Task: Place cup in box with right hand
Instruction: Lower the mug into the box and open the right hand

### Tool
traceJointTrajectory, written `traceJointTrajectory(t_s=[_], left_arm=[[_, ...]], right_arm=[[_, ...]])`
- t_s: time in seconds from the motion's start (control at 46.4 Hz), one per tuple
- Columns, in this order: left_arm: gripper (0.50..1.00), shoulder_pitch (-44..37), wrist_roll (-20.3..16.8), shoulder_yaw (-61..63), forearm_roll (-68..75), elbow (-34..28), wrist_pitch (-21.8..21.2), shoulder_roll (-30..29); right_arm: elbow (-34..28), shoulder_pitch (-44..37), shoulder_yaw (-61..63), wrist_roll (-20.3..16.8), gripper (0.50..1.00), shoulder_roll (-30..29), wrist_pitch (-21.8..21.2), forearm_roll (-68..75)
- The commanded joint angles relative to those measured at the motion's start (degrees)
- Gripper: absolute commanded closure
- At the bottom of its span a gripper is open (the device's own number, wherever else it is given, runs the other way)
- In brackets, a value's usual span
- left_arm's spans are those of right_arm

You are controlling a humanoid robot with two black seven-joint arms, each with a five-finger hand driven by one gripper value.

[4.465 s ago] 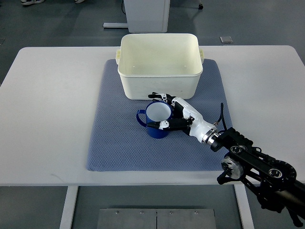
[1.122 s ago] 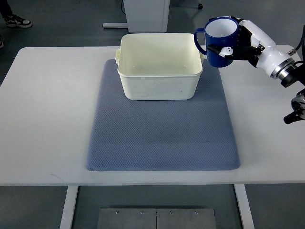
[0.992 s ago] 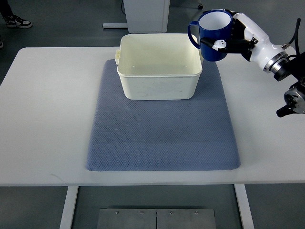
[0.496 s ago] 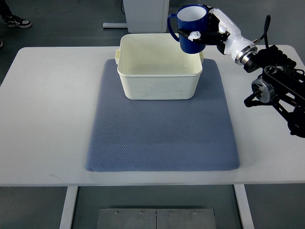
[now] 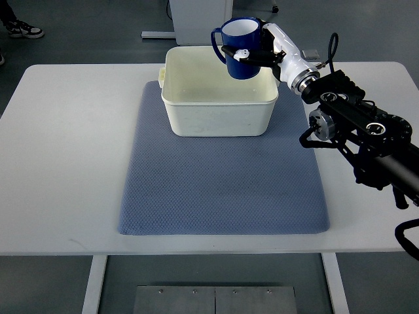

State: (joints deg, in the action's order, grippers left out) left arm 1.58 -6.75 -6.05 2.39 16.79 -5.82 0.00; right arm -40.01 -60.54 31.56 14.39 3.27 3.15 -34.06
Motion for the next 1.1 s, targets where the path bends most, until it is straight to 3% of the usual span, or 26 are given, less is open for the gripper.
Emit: traceJointTrajectory(t_s=[0.0,0.194,0.518,0.561,0.626,0.69,0.755,1.079], left_arm=[[0.5,0.0,0.0,0.0,0.1,0.0,-0.1,0.0],[0.5,0.0,0.0,0.0,0.0,0.0,0.0,0.0],[0.5,0.0,0.0,0.0,0.0,0.0,-0.1,0.0],[0.5,0.0,0.0,0.0,0.1,0.0,0.0,0.0],[0.5,0.0,0.0,0.0,0.0,0.0,-0.1,0.0],[0.5,0.0,0.0,0.1,0.0,0.0,0.0,0.0],[0.5,0.0,0.0,0.0,0.0,0.0,0.0,0.0],[0.5,0.0,0.0,0.0,0.0,0.0,-0.1,0.0]], right_arm=[[2.6,0.0,0.0,0.6,1.0,-1.9,-0.1,0.0],[6.6,0.1,0.0,1.3,1.0,-3.3,-0.1,0.0],[6.5,0.4,0.0,1.3,1.0,-3.3,-0.2,1.6],[6.5,0.4,0.0,1.3,0.869,-3.3,-0.2,1.8],[6.5,0.5,-0.1,1.3,0.808,-3.3,-0.5,1.8],[6.4,0.5,-0.1,1.3,0.639,-3.3,-0.7,1.8],[6.3,0.6,-0.1,1.3,0.534,-3.3,-0.8,1.8],[6.1,0.9,-0.2,1.4,0.521,-3.3,-0.7,1.8]])
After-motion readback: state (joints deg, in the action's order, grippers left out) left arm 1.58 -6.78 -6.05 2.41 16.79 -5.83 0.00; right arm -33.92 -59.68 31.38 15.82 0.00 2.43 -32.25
